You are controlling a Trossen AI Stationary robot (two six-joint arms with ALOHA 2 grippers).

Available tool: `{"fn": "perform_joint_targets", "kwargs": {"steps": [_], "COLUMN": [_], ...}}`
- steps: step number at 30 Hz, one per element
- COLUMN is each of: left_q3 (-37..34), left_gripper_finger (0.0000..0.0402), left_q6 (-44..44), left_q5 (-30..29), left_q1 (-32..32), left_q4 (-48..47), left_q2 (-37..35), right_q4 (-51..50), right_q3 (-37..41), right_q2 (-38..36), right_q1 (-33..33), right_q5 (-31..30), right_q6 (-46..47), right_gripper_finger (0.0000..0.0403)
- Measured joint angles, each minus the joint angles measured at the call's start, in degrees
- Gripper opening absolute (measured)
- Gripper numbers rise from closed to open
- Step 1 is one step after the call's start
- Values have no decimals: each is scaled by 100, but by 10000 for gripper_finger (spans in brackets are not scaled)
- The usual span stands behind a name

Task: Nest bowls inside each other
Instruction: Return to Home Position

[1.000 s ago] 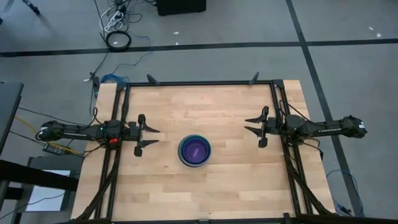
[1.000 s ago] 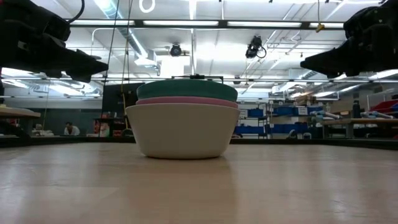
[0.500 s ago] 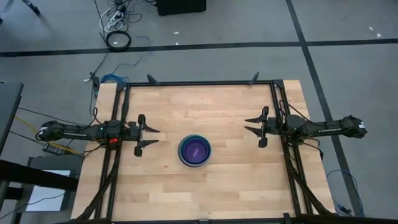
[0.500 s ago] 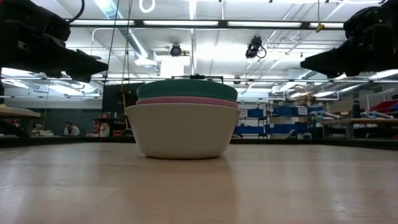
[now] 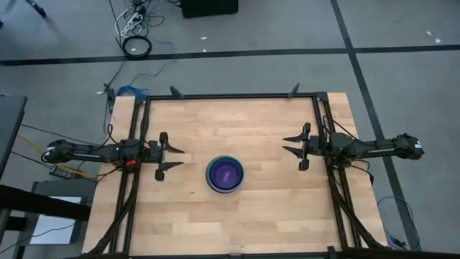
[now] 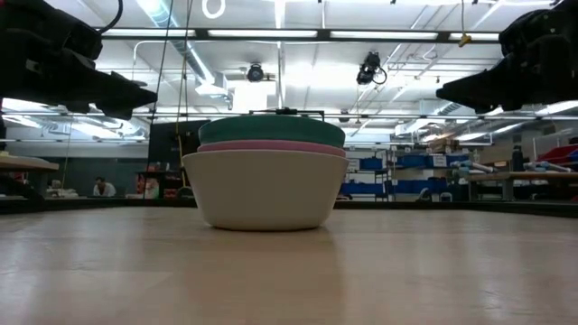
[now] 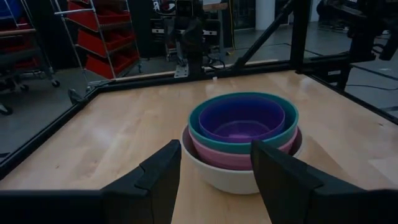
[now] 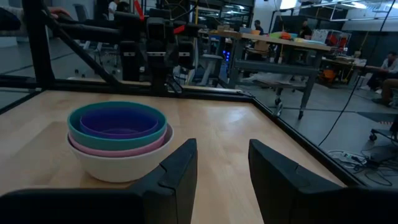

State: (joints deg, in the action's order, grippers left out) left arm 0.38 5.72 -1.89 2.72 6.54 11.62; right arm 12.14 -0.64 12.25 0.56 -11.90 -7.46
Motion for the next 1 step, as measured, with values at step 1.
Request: {"fn": "perform_joint_targets", "kwargs": {"steps": [1], "left_q3": [0], "left_gripper_finger": [203], "left_q6": [0], "left_q5": [-2], "left_q1": [0], "left_q4": [0], "left_q2": [2], "right_q4": [0], "right_q3": [0], "right_q2": [-2], "right_q1": [0], "right_q5": [1], "right_q6": [0], "right_gripper_finger": [132]}}
